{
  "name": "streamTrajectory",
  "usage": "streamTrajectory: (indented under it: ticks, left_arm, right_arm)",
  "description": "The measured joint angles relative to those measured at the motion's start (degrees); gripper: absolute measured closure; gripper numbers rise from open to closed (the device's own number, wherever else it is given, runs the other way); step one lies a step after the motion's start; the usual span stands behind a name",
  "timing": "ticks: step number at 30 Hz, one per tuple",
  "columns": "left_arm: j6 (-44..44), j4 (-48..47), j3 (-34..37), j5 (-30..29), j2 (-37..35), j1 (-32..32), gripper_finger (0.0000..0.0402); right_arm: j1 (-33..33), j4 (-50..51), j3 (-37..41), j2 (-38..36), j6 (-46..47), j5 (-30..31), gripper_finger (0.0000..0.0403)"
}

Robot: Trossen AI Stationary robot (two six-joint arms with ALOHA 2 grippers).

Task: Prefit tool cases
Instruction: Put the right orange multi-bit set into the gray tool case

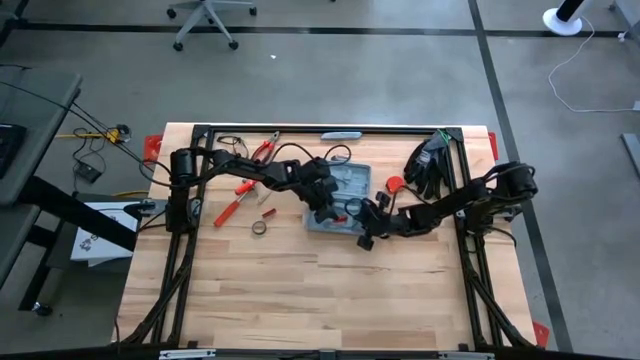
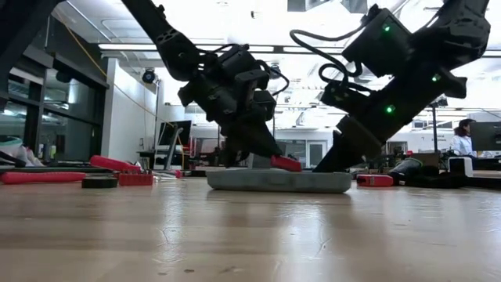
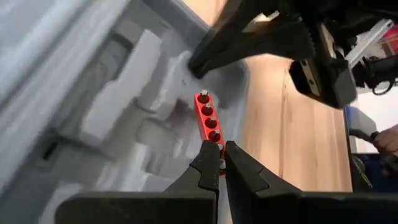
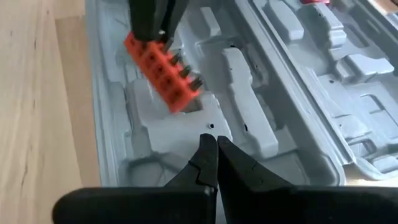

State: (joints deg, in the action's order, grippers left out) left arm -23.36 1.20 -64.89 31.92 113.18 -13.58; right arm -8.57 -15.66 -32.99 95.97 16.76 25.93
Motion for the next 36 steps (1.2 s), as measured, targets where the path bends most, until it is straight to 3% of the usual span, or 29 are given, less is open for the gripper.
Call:
streamTrajectory:
  ticks: [5,11,19,36]
  left_arm:
    - [2.14,-5.54,-1.10,-0.56,-0.02,-0.06,0.0401]
    - [2.50,-5.84,-1.13,-2.00,-0.02,-1.04,0.0401]
    - [2.75,-6.43,-2.88,0.23,3.30,-0.41,0.0402]
    - [6.29,-11.52,-6.87,-4.43,4.62,-1.00,0.0401]
  right_arm:
    - [1.13,-0.69,0.02,0.04,-0.79,-1.72,0.0403]
    - [1.62,-2.35,0.11,0.11,-1.80,-3.42,0.0403]
    - [2.97,-2.68,0.15,0.13,-2.32,-5.02,0.0403]
    - [2.95,-4.18,0.17,0.22,-3.21,-3.19,0.0403]
